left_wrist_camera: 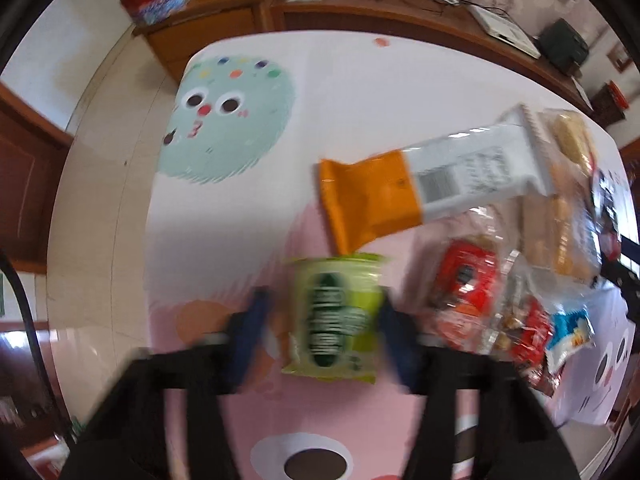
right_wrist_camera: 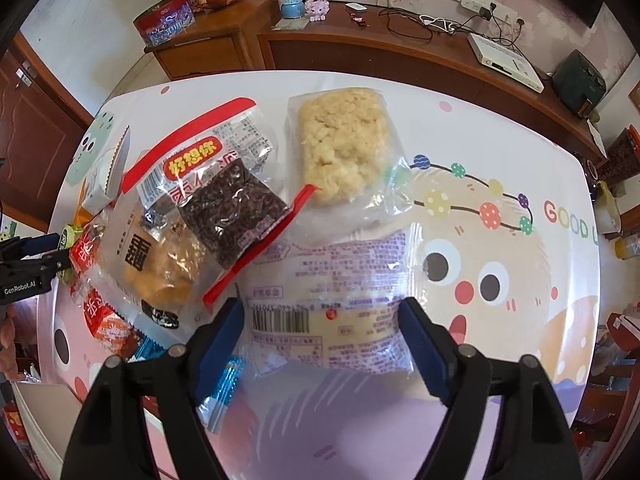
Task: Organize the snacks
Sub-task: 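Grasp the green pastry pack with the left tool while the right grasps a printed snack bag, then carry the green pack and printed bag over the white tray and open both tools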
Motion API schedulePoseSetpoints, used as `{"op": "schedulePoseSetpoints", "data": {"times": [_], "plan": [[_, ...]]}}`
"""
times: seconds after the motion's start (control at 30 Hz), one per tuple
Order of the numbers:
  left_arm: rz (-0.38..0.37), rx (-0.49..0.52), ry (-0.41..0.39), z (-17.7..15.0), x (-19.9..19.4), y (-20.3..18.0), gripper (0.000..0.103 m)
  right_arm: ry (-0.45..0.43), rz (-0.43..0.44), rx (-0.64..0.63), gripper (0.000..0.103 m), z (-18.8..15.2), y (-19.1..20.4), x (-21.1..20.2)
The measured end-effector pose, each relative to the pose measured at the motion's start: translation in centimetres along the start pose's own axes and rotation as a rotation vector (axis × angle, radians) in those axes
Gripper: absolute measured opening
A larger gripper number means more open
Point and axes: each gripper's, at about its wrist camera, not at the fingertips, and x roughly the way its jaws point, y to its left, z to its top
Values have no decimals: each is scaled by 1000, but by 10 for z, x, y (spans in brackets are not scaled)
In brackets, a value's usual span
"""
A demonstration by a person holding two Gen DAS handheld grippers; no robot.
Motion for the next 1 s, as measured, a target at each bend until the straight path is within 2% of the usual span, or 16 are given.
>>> {"op": "schedulePoseSetpoints", "data": {"times": [0.1,0.23,0.33,0.5,0.7,0.83,1.0], "plan": [[37,-1,0,-4,-3,-4,35,0,10,29,57,-3,-6,-4],[86,-54,-31,-14,-20,-3,35,4,20,76,53,-16,-16,-19],[90,-104,-93,-24,-54,0,35,-39,30,93,53,-32,-22,-48],[95,-77,-212,-53,-127,-10,35,-124,80,112,53,-63,-23,-110],[57,-6,-315,-110,-206,-16,35,-252,133,90,53,-121,-9,-194],[14,41,-391,-174,-263,-40,35,-340,163,56,53,-168,10,-246],[-26,83,-478,-239,-311,-63,35,-429,218,9,54,-220,37,-293]]}}
